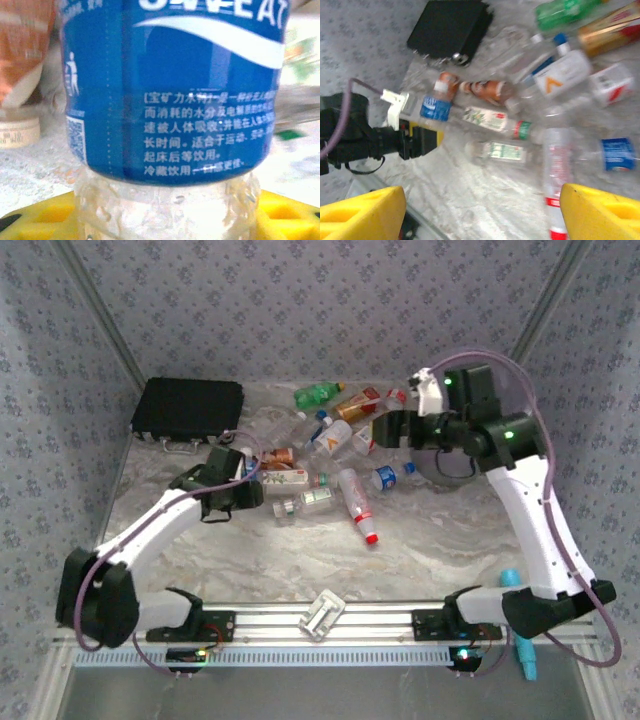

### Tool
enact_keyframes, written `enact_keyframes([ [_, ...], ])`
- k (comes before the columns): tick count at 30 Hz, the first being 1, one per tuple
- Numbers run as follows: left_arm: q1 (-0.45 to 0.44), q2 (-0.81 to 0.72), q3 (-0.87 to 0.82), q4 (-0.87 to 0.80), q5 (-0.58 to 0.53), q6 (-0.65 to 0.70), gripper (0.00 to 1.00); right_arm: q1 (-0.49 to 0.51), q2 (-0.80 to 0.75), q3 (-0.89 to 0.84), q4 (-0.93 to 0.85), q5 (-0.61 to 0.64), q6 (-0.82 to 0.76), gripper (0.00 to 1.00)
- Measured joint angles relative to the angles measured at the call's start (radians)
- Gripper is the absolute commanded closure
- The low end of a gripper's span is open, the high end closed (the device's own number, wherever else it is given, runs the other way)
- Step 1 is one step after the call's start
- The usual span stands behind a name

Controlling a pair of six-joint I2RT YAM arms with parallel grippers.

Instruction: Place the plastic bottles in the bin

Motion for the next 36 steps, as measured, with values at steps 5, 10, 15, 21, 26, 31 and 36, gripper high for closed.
enact_keyframes([
  [5, -0.005, -0.142, -0.006, 0.132, 0.175, -0.037, 0.67, 0.112, 0.090, -0.070, 0.154, -0.090, 0.079, 0.23],
  [10, -0.014, -0.177, -0.071, 0.343, 0.362, -0.100, 0.72, 0.193, 0.223, -0.066, 0.298, -0.155, 0.147, 0.21],
  [15, -0.044, -0.166, -0.100, 0.456, 0.475, -0.145, 0.75, 0.222, 0.322, -0.048, 0.372, -0.209, 0.173, 0.19],
  [21, -0.055, -0.145, -0.100, 0.568, 0.542, -0.179, 0.79, 0.232, 0.381, -0.031, 0.431, -0.269, 0.192, 0.20],
  [26, -0.060, -0.109, -0.100, 0.618, 0.557, -0.200, 0.80, 0.232, 0.404, -0.019, 0.459, -0.291, 0.207, 0.23],
  [31, -0.066, -0.097, -0.100, 0.640, 0.553, -0.208, 0.81, 0.225, 0.419, -0.014, 0.462, -0.293, 0.214, 0.28],
  [36, -0.085, -0.095, -0.100, 0.659, 0.557, -0.207, 0.81, 0.227, 0.435, -0.012, 0.473, -0.302, 0.214, 0.28],
])
